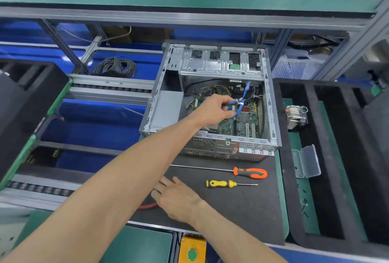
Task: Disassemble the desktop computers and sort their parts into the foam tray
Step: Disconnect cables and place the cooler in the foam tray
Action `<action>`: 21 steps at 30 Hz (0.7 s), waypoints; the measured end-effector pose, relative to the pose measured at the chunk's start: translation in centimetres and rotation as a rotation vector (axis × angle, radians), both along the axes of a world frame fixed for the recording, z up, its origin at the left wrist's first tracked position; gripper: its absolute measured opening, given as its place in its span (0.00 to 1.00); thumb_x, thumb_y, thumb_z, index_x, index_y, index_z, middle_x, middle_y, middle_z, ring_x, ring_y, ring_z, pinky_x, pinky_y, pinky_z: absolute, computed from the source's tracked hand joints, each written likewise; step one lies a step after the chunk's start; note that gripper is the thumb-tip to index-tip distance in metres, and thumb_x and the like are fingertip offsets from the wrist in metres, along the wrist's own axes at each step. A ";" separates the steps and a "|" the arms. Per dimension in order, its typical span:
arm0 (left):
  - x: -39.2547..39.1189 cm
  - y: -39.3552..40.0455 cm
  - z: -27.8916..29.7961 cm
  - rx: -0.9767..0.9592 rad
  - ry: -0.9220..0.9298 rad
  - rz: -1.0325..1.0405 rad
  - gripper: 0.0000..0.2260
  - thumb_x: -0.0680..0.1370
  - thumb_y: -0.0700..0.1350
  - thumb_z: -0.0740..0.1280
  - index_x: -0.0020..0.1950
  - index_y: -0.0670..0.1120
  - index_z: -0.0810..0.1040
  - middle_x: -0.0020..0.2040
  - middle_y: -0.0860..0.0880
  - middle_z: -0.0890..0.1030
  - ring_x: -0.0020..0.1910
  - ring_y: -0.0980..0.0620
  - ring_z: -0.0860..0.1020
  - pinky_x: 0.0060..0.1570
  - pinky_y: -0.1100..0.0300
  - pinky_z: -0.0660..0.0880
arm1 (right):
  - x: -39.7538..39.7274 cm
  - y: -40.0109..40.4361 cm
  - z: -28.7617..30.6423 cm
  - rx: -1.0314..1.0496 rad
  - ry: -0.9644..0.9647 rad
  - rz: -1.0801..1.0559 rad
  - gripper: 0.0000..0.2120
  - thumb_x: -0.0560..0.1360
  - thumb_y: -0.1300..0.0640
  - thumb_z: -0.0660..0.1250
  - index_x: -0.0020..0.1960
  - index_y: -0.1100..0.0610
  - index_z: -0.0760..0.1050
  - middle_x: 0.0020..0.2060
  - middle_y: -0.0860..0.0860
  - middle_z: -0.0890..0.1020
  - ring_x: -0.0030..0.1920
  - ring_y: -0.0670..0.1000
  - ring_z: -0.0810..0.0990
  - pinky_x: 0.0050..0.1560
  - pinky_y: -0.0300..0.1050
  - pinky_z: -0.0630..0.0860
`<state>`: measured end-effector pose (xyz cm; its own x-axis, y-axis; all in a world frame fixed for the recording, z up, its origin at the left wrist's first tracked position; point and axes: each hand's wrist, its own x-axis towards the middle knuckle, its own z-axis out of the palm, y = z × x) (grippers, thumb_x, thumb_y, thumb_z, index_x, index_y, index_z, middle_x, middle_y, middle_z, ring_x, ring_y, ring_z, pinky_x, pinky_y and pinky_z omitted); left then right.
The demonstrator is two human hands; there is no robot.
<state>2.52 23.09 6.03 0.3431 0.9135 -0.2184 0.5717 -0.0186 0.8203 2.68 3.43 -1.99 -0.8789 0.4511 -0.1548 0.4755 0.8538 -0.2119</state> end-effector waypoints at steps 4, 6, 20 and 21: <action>0.0 0.0 0.1 0.002 -0.001 -0.004 0.16 0.78 0.44 0.71 0.66 0.48 0.79 0.34 0.53 0.68 0.32 0.55 0.65 0.38 0.60 0.63 | 0.3 1.1 1.1 -0.041 0.020 0.003 0.19 0.78 0.63 0.65 0.68 0.63 0.68 0.66 0.59 0.73 0.69 0.58 0.66 0.63 0.60 0.72; 0.1 0.1 0.0 0.001 -0.006 -0.005 0.16 0.79 0.43 0.71 0.66 0.48 0.79 0.33 0.53 0.68 0.31 0.56 0.65 0.38 0.61 0.64 | 1.1 1.9 2.6 -0.140 0.062 -0.002 0.13 0.80 0.62 0.62 0.64 0.62 0.68 0.61 0.59 0.76 0.64 0.58 0.69 0.57 0.58 0.74; -0.1 0.1 0.2 0.097 -0.055 -0.064 0.09 0.76 0.43 0.72 0.55 0.52 0.80 0.39 0.60 0.76 0.35 0.64 0.73 0.41 0.68 0.70 | 17.2 10.7 19.9 -0.951 0.534 -0.533 0.07 0.81 0.63 0.65 0.57 0.55 0.71 0.35 0.60 0.83 0.33 0.53 0.78 0.35 0.48 0.75; 0.0 0.1 0.2 0.095 -0.078 -0.073 0.10 0.76 0.43 0.72 0.55 0.53 0.79 0.44 0.58 0.79 0.41 0.63 0.76 0.44 0.64 0.74 | 18.4 11.4 20.6 -1.015 0.662 -0.576 0.09 0.81 0.64 0.64 0.59 0.57 0.70 0.35 0.63 0.82 0.34 0.56 0.80 0.34 0.48 0.75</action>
<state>2.51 23.19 6.27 0.4222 0.9007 -0.1020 0.5008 -0.1380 0.8545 21.07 14.84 18.66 -0.6434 0.7195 -0.2615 0.2741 -0.1023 -0.9562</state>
